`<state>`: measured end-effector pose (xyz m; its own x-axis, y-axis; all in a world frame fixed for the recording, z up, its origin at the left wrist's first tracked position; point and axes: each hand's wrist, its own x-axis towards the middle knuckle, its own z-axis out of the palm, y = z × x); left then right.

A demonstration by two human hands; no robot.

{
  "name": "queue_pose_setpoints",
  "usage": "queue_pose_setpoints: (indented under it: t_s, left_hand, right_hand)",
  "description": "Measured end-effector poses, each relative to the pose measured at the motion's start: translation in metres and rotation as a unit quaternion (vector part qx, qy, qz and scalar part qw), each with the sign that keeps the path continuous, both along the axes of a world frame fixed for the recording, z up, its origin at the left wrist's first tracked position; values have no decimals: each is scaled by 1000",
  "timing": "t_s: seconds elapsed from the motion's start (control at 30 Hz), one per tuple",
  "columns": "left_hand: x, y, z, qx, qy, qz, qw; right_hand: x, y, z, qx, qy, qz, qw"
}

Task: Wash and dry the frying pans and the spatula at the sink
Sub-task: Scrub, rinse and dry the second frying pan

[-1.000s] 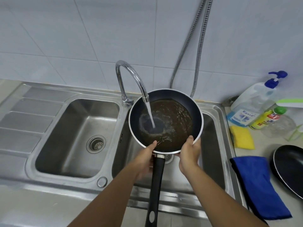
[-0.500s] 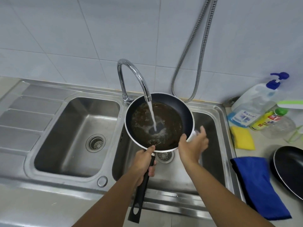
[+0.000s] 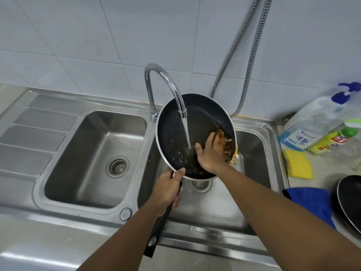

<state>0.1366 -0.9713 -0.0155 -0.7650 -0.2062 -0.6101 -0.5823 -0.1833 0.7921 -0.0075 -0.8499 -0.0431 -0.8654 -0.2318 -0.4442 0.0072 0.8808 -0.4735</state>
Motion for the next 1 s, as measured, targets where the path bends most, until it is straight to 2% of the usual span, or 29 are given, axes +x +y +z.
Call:
queue_pose_setpoints:
  t_s: [0.1, 0.23, 0.4, 0.53, 0.7, 0.77, 0.87, 1.0]
  left_hand:
    - [-3, 1, -5, -9, 4, -5, 1000]
    - [-10, 2, -9, -9, 6, 4, 1000]
    - [-13, 8, -7, -22, 20, -8, 1000]
    - [-15, 7, -1, -30, 23, -13, 999]
    - [-13, 3, 1, -40, 20, -22, 999]
    - [-11, 4, 0, -41, 17, -23, 999]
    - [-6, 10, 0, -36, 19, -38, 998]
    - [-3, 16, 1, -31, 24, -52, 998]
  right_hand:
    - [3, -7, 6, -18, -33, -19, 999]
    - [31, -10, 3, -39, -81, 90, 992]
    - [12, 7, -1, 51, -22, 68, 996]
    - [6, 2, -1, -10, 5, 71, 997]
    - [28, 5, -3, -58, 5, 191, 980]
    - [24, 16, -6, -31, -16, 151, 988]
    - [5, 23, -9, 0, -23, 28, 999]
    - [-21, 20, -8, -5, -2, -1, 1000]
